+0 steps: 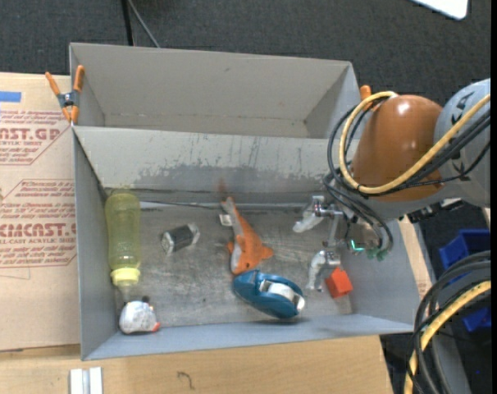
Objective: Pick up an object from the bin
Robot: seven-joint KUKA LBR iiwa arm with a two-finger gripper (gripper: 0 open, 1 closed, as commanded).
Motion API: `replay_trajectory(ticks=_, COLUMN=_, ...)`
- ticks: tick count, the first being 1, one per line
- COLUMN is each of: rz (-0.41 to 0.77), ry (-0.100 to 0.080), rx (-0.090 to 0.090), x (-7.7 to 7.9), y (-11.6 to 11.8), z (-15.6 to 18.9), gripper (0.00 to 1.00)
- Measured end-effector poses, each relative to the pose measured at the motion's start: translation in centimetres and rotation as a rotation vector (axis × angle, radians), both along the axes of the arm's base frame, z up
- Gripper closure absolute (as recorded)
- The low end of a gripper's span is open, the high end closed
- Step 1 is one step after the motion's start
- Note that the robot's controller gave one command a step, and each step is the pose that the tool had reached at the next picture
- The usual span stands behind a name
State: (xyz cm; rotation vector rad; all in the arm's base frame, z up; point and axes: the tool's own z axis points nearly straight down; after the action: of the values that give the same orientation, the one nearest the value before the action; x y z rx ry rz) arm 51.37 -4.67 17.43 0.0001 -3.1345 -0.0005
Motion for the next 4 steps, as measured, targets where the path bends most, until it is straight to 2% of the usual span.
replay_trajectory(ticks=1, rz=0.001, ry=-0.008, rx=-0.001, x=0.2, y=0.0, z=0.4, gripper=0.0)
replay_trajectory(ticks=2, rz=0.138, ry=-0.011, rx=0.0, x=1.2, y=0.0, z=-0.5, gripper=0.0)
replay_trajectory(ticks=3, rz=0.366, ry=-0.008, rx=0.001, x=3.2, y=1.1, z=-0.3, gripper=0.0)
replay_trajectory(ticks=4, rz=0.293, ry=-0.01, rx=0.002, x=4.6, y=3.0, z=0.0, gripper=0.0)
